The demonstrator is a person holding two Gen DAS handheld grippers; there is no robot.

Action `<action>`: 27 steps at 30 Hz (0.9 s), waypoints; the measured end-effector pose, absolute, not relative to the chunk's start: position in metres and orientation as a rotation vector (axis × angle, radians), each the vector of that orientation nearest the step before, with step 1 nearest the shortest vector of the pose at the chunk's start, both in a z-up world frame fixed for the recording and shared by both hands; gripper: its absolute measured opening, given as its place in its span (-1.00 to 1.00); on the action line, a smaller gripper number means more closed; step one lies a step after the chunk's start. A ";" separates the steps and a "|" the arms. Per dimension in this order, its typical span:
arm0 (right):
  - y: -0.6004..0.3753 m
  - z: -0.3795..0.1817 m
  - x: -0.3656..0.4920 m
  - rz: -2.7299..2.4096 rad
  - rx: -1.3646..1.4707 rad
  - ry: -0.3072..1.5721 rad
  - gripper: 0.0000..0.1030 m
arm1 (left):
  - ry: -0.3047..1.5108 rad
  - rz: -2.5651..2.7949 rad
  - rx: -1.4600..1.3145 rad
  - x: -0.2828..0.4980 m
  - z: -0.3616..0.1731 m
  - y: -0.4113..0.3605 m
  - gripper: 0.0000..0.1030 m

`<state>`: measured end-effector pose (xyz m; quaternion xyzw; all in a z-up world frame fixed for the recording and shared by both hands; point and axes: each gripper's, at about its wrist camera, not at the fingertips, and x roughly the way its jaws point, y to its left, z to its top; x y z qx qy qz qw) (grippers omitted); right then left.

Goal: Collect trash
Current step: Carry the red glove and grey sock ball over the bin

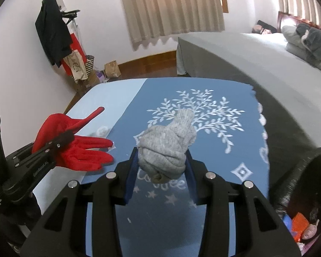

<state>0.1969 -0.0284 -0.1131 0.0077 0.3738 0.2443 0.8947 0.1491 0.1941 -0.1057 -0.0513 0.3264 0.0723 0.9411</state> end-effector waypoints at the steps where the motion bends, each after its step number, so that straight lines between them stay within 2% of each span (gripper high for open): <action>1: -0.031 -0.112 0.195 0.503 0.017 0.773 -0.24 | 0.662 0.141 -0.103 0.148 -0.103 0.191 -0.84; 27: -0.133 -0.058 0.119 0.404 0.045 0.665 -0.24 | 0.570 -0.058 -0.041 0.097 -0.045 0.084 -0.84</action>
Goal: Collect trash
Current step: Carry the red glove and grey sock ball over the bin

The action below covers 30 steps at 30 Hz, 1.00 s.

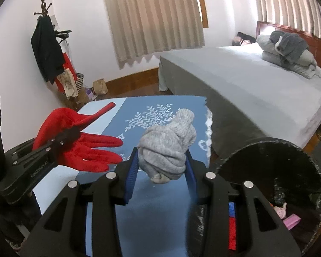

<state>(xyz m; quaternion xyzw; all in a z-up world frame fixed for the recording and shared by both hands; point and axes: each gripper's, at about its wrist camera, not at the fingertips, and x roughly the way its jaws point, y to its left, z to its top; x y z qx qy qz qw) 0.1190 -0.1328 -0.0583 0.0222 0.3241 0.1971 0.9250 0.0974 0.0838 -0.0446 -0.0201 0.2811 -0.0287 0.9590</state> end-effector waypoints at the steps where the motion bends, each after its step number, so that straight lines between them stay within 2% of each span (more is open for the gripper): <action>1: -0.135 -0.057 0.116 0.402 0.047 0.659 -0.24 | 0.566 -0.065 -0.039 0.096 -0.043 0.081 -0.84; 30: -0.259 -0.030 0.044 0.229 0.098 0.564 -0.24 | 0.485 -0.286 0.044 0.052 0.000 -0.035 -0.84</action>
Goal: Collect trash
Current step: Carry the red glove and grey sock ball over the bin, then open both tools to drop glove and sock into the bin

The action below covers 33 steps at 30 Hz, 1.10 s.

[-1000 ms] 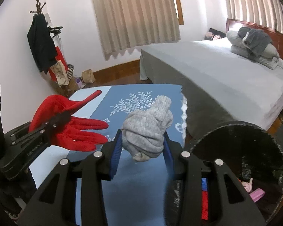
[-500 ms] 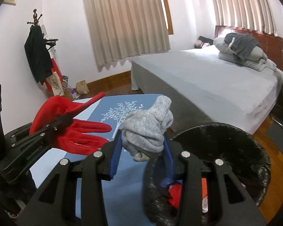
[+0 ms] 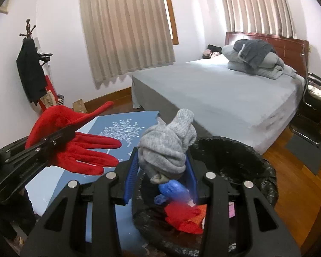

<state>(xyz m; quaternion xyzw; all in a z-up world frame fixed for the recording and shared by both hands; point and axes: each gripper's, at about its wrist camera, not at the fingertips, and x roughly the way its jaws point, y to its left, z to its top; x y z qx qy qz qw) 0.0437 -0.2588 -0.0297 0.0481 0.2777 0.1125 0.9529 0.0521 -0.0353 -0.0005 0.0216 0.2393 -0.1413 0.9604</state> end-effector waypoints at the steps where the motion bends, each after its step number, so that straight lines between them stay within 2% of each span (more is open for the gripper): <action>1: -0.261 -0.030 0.043 0.224 0.099 0.565 -0.24 | 0.486 -0.291 0.046 0.052 -0.001 -0.038 -0.84; 33: -0.354 -0.053 0.057 0.029 0.148 0.626 -0.24 | 0.545 -0.520 0.097 0.114 -0.036 -0.145 -0.84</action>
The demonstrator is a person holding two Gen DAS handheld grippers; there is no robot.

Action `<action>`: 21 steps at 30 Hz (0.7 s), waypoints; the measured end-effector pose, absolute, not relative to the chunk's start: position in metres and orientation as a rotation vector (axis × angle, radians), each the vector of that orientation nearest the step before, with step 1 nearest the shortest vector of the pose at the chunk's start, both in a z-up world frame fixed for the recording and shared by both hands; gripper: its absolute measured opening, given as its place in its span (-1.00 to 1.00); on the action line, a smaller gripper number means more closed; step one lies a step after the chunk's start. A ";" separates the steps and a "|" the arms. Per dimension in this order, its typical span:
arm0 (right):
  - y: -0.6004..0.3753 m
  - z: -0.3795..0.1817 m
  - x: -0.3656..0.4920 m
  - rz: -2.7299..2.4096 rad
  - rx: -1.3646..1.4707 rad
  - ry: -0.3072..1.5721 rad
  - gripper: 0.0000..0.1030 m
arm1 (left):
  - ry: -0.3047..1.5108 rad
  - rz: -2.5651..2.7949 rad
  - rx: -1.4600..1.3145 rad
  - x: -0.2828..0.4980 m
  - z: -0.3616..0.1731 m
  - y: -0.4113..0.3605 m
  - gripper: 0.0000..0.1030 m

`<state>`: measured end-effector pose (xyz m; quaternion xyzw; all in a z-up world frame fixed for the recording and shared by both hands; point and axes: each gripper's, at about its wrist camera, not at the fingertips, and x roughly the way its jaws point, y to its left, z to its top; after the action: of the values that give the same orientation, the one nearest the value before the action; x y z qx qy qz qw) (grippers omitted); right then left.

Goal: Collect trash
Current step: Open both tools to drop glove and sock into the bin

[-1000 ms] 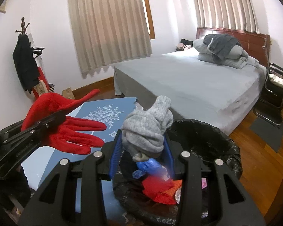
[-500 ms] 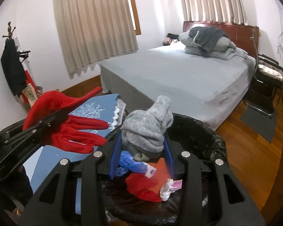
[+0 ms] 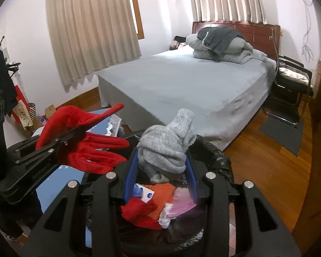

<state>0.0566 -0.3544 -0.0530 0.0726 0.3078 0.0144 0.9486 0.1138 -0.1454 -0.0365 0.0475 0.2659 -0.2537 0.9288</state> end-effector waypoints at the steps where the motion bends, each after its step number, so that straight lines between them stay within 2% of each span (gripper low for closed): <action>1: -0.357 -0.054 0.057 0.025 0.148 0.629 -0.24 | 0.547 -0.524 0.101 0.115 -0.037 -0.148 -0.84; 16: -0.369 -0.072 0.078 0.030 0.169 0.671 -0.24 | 0.600 -0.528 0.132 0.142 -0.053 -0.165 -0.84; 21: -0.370 -0.080 0.088 0.022 0.171 0.690 -0.17 | 0.620 -0.525 0.140 0.151 -0.058 -0.169 -0.79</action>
<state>0.0877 -0.3703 -0.0799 0.0837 0.3376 0.0106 0.9375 0.1507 -0.1687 -0.0579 0.0682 0.3014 -0.2551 0.9162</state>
